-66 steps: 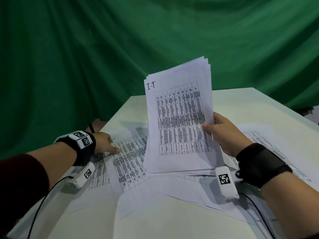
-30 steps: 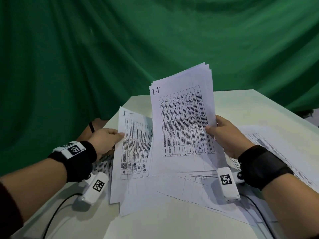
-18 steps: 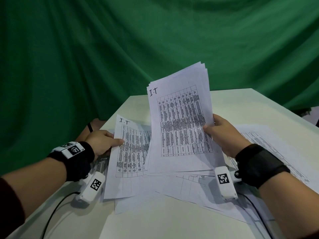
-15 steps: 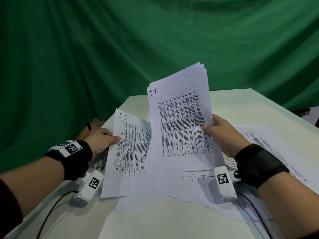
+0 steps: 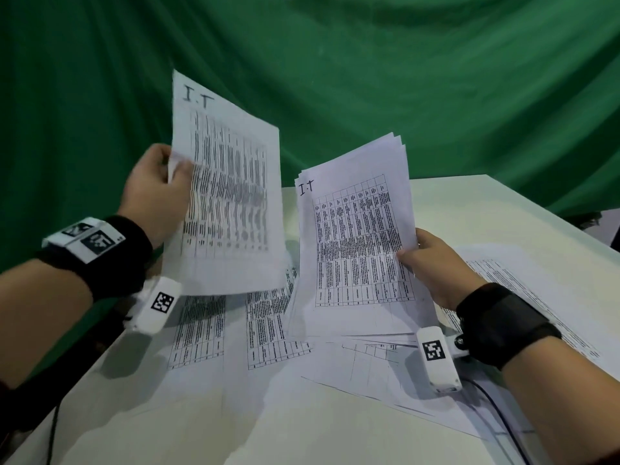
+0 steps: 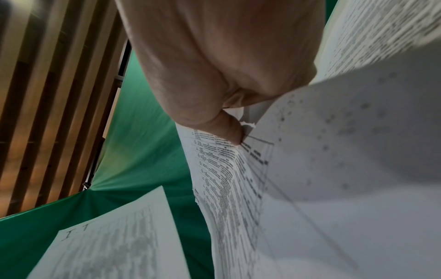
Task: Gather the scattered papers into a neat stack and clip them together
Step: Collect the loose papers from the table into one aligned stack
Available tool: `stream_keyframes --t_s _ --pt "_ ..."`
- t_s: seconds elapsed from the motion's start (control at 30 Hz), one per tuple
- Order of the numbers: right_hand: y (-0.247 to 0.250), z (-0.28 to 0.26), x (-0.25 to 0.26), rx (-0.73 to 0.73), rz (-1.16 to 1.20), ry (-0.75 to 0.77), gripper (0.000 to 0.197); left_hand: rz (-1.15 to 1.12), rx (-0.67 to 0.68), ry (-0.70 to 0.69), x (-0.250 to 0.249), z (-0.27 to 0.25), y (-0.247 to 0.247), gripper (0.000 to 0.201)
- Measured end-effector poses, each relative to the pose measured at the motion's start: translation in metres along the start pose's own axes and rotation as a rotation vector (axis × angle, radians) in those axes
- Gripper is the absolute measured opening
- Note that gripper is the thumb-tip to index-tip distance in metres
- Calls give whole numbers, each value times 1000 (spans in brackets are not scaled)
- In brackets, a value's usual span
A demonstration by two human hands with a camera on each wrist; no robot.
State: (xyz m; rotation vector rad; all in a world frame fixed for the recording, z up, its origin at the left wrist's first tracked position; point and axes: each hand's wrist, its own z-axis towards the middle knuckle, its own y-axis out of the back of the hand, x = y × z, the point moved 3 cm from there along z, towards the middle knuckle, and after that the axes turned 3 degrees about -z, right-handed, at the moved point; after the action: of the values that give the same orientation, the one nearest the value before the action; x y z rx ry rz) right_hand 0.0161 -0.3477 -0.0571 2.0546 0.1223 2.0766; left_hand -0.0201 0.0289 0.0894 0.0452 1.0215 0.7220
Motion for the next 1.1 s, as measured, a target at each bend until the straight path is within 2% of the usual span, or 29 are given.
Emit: stream_keyframes --t_s 0.07,0.23,0.4,0.53,0.73,0.83,0.87,0.93,0.97,1.0,1.07,1.1 --pt "0 -1 1 3 23 0 30 -100 -12 -26 -17 8 0 15" --pt "0 -2 3 28 147 -10 29 -396 63 126 -33 8 -29 5" --pt "-1 -6 11 86 287 16 34 -343 77 259 -11 -14 -74 19" --pt "0 -10 18 136 342 43 36 -260 166 400 13 -30 -112 11" --pt "-1 -14 21 174 343 4 44 -359 220 476 27 -38 -140 36" --pt "0 -16 23 157 337 22 31 -364 288 415 27 -36 -145 47" --pt "0 -18 24 182 357 11 39 -350 287 375 26 -35 -146 43" --pt "-2 -17 22 218 356 -28 70 -318 242 316 25 -35 -145 27" --pt "-4 -15 21 235 322 -11 74 -305 231 296 23 -36 -144 18" --pt "-7 -15 19 236 270 16 66 -300 235 276 23 -36 -144 15" --pt "-8 -12 15 207 172 87 34 -304 295 258 21 -38 -141 18" --pt "-8 -10 13 177 154 99 29 -285 348 254 20 -38 -139 21"
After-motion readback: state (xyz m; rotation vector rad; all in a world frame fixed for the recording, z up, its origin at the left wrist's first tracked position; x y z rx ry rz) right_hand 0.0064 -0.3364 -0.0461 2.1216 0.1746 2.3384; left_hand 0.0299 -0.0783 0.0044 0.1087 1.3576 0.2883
